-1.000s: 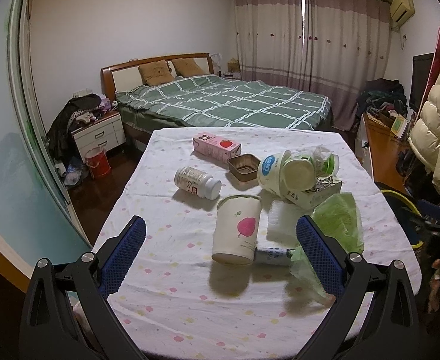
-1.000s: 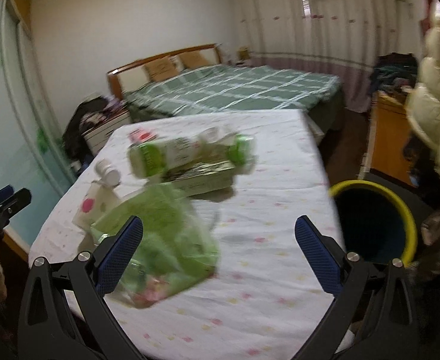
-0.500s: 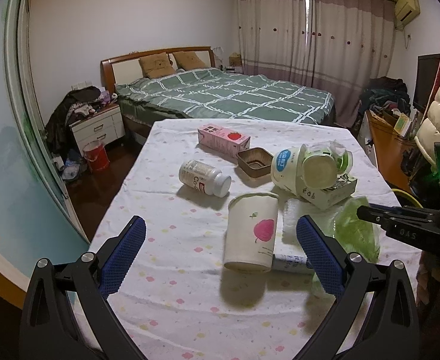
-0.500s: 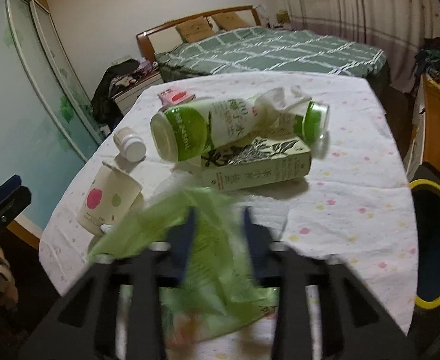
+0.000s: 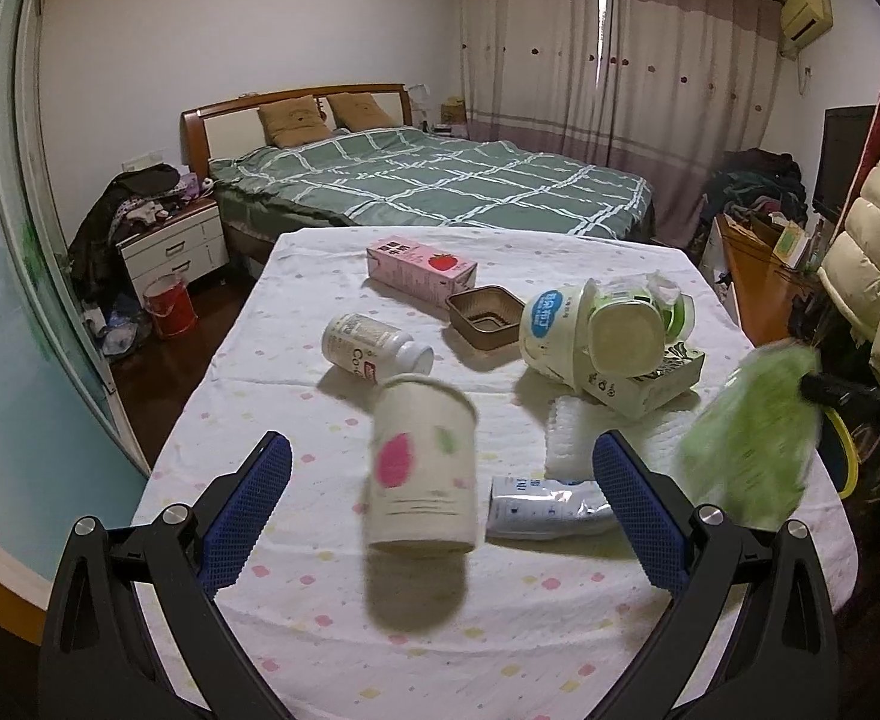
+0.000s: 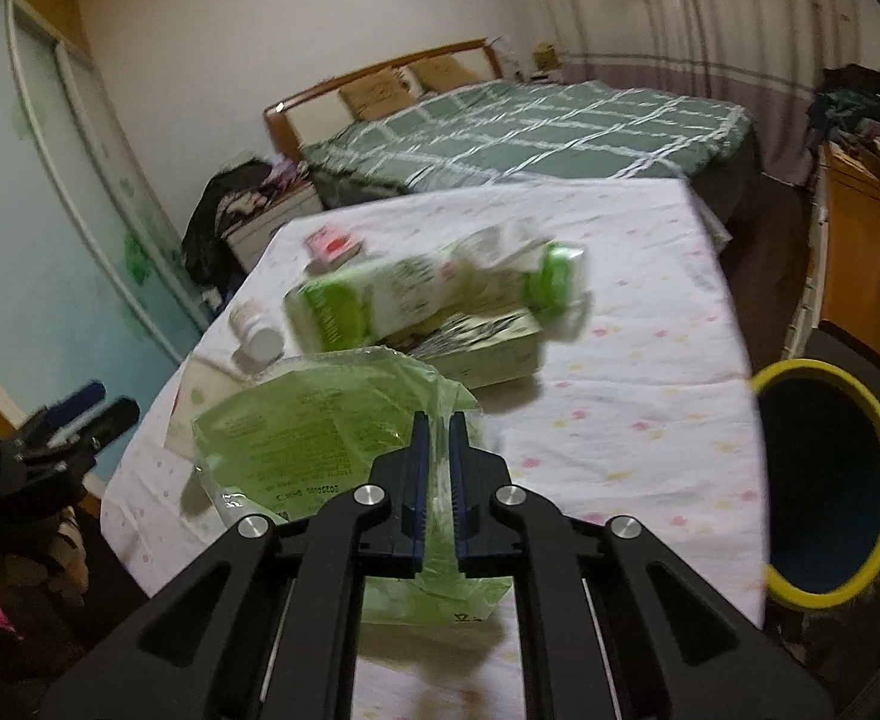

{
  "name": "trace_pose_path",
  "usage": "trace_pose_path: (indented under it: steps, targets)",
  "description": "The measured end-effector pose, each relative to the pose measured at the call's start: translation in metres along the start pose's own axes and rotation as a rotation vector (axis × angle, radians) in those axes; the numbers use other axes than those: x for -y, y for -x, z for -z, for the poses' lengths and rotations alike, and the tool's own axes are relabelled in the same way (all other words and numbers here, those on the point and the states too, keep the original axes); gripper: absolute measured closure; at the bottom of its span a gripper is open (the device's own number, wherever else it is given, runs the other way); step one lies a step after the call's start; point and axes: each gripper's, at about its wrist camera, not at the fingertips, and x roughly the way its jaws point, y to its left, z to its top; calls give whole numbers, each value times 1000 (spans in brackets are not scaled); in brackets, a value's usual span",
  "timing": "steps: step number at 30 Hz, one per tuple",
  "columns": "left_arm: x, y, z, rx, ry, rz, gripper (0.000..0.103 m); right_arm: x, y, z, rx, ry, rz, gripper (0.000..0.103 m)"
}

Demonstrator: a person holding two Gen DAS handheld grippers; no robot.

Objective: Collect trash
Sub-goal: 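Carry the green bag into the yellow-rimmed bin and open the right gripper, then grasp the paper cup with pink heart using the left gripper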

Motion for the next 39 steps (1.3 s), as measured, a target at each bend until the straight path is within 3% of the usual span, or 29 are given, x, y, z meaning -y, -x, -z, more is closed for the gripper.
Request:
trace_pose_path:
  steps: [5,7,9,14,20,30,34,39]
  targets:
    - [5,-8,-2,-13,-8,-2,4,56,36,-11,106,-102,128,96]
    - [5,-12,-3,-16,-15,-16,4,88,48,-15,146,-157,211,96]
    - [1,-14,-3,-11,-19,-41,4,125,54,-17,168,-215,357,96]
    - [-26,-23,-5,-27,41,-100,4,202,37,-10,112,-337,555,96]
    - [-45,-39,-3,-68,65,-127,4,254,7,16,16,-429,677,96]
    - [-50,-52,-3,-101,89,-87,4,275,-13,34,-53,-454,716,93]
    - [-47,-59,-1,-120,83,-89,4,277,-17,31,-63,-452,713,71]
    - [-44,-69,1,-146,77,-89,4,273,-11,30,-52,-443,708,68]
